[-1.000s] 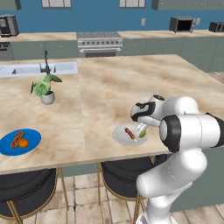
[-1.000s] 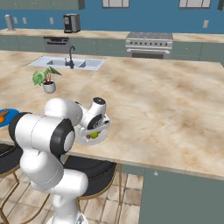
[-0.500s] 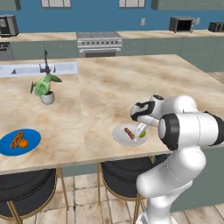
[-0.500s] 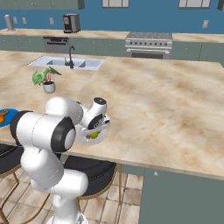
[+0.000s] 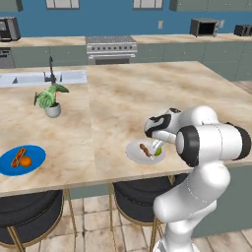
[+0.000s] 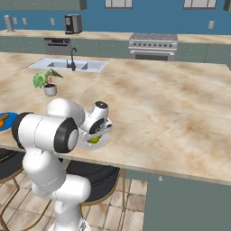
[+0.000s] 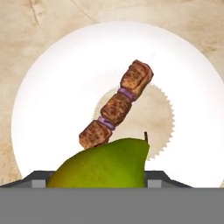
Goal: Pick up the tangerine and pear from the fridge and place one fruit on each plate on the dining counter.
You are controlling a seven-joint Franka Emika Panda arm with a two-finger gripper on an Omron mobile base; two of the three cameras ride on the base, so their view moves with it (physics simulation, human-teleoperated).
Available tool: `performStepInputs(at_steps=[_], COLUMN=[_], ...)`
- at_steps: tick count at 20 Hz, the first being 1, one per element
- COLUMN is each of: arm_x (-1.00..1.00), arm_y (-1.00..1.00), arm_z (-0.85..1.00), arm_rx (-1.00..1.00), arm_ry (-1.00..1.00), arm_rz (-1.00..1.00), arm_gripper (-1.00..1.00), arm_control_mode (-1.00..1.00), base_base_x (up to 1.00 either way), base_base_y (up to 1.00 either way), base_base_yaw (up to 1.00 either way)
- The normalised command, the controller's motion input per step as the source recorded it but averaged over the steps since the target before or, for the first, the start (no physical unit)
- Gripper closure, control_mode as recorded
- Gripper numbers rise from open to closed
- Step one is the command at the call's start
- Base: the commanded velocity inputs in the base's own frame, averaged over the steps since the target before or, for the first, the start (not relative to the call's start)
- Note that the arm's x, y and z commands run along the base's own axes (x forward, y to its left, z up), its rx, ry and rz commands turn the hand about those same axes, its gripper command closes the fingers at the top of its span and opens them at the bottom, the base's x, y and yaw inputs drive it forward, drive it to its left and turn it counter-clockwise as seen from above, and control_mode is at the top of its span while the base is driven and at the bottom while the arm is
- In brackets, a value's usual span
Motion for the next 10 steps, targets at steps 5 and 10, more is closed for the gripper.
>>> performStepInputs(at_steps=[5, 10], arm_x=[-0.02, -0.14], arm_y=[0.05, 0.0], arm_z=[-0.14, 0.09], arm_rx=[0.0, 0.0], arm_ry=[0.0, 0.0], arm_rz=[0.0, 0.0], arm_gripper=[-1.0, -1.0], arm_control_mode=[-1.0, -1.0], base_base_x=[0.0, 0.0], base_base_y=[0.0, 0.0], base_base_yaw=[0.0, 0.0])
